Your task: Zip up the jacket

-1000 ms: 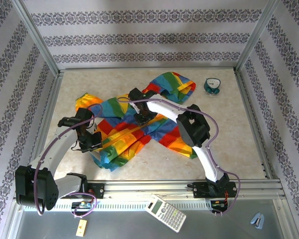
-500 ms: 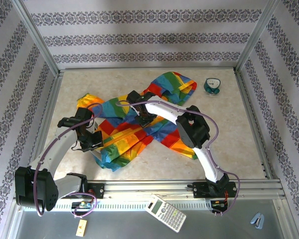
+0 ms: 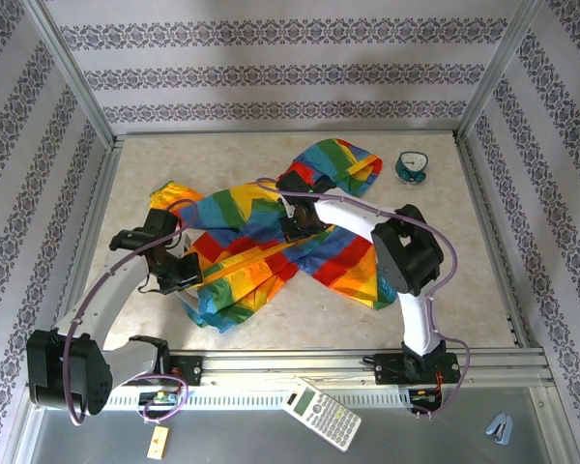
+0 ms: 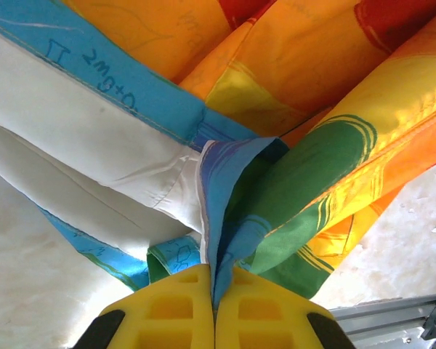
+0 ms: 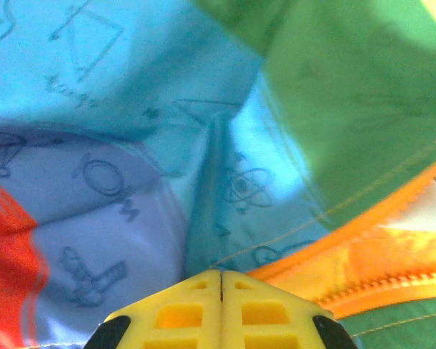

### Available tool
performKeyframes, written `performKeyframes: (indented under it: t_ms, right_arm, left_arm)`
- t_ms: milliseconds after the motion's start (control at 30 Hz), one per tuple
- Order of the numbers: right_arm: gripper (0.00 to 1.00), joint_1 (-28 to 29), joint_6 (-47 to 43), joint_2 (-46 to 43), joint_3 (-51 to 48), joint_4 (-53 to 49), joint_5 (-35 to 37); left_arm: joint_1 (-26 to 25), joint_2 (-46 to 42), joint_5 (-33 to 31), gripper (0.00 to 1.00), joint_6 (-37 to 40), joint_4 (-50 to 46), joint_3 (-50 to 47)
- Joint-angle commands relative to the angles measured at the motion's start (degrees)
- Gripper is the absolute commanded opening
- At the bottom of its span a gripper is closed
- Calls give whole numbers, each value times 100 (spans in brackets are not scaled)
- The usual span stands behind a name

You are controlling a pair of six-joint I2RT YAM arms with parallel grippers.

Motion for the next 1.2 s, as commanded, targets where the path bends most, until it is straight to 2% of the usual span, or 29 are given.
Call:
performKeyframes:
  t_ms: [0,233,533,600,733,833,967,1167]
  right_arm:
    - [0,-274,435,-418,-463,854,38]
    - [0,-535,610,-706,-988,1674,60]
    - [0,-1058,577,-818,-1219,2034,-4]
    - [0,-1206,478,-872,-1356,2436,-465]
    - [0,-1397,-52,-934,-1696,3501,-2191]
    - [4,-1514,-104,-875,-1725,3568,-3061]
    - [16,-1471,77,-823,-1882,3534,-3500]
    - [29,-1281,627,-633,-2169,3493,-3204]
  left_arm:
    - [64,-235,-97,0,80,-263,4]
    - [66,-499,55,0,140,-299,63]
    - [64,-749,172,0,236,-292,266]
    - [64,-782,167,0,223,-282,299]
    - [64,-698,197,0,215,-207,245]
    - [64,-586,61,0,141,-219,231]
    - [64,-444,-46,0,47,-212,200]
    - [64,-297,-17,0,3,-176,125]
